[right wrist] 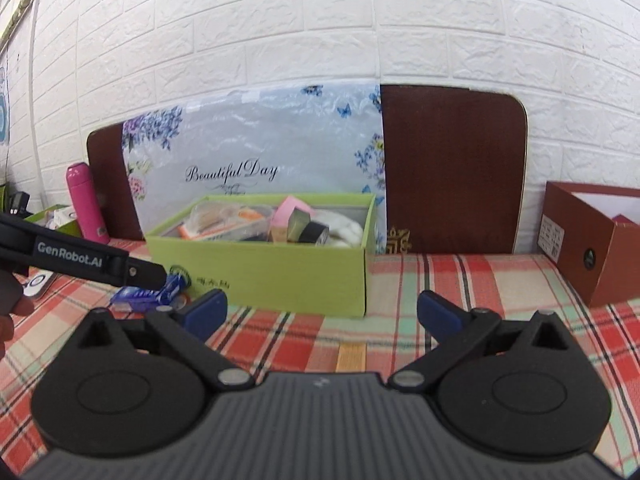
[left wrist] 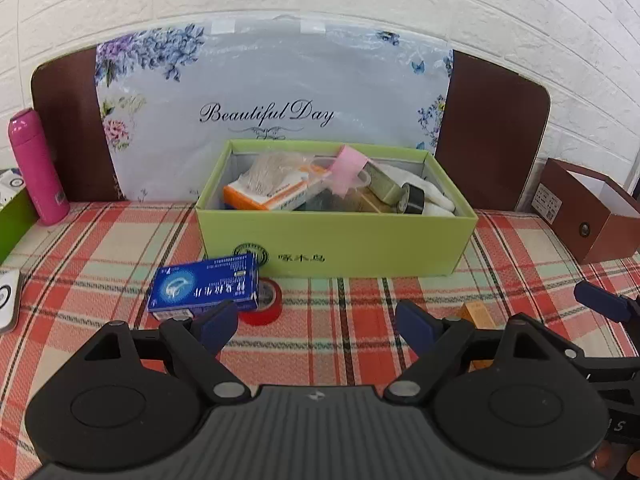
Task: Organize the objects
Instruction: 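Withdraw both tools and move left tool to the red tape roll while right tool approaches the gold box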
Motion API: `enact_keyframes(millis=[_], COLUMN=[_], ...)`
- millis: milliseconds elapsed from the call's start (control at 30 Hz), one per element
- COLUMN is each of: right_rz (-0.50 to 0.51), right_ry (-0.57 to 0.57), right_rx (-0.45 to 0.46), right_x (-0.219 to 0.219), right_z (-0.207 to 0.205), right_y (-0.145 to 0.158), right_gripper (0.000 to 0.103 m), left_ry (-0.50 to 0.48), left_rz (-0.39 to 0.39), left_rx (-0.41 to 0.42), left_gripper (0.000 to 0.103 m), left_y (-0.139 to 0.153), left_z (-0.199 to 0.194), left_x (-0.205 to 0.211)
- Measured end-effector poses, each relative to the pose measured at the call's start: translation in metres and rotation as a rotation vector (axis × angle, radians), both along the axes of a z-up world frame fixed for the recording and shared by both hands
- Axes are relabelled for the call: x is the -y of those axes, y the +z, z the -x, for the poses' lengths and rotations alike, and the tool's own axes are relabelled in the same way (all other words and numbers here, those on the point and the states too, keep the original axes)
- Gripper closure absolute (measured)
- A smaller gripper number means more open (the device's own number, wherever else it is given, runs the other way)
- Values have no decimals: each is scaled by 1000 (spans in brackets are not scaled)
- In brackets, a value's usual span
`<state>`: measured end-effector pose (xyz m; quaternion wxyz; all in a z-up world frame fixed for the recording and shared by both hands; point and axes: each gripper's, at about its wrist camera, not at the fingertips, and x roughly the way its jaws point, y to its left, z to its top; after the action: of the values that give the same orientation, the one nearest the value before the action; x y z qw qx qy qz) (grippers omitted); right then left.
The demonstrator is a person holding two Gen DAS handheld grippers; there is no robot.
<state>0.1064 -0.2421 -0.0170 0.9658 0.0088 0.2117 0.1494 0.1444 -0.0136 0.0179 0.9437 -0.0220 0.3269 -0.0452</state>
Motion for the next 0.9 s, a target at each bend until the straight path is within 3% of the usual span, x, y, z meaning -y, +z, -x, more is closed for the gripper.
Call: enact_keyframes(millis=[500, 900], right_rz=[-33, -3], right_ry=[10, 54], right_rx=[-102, -158], right_x=[-4, -20], right_z=[23, 28], right_y=[-27, -40], right_gripper=[0, 0], left_ry=[43, 121], left_rz=[-4, 70], left_rx=[-75, -99], left_gripper=[14, 14], left_y=[-26, -52], left_z=[22, 18], left_x=[-19, -77])
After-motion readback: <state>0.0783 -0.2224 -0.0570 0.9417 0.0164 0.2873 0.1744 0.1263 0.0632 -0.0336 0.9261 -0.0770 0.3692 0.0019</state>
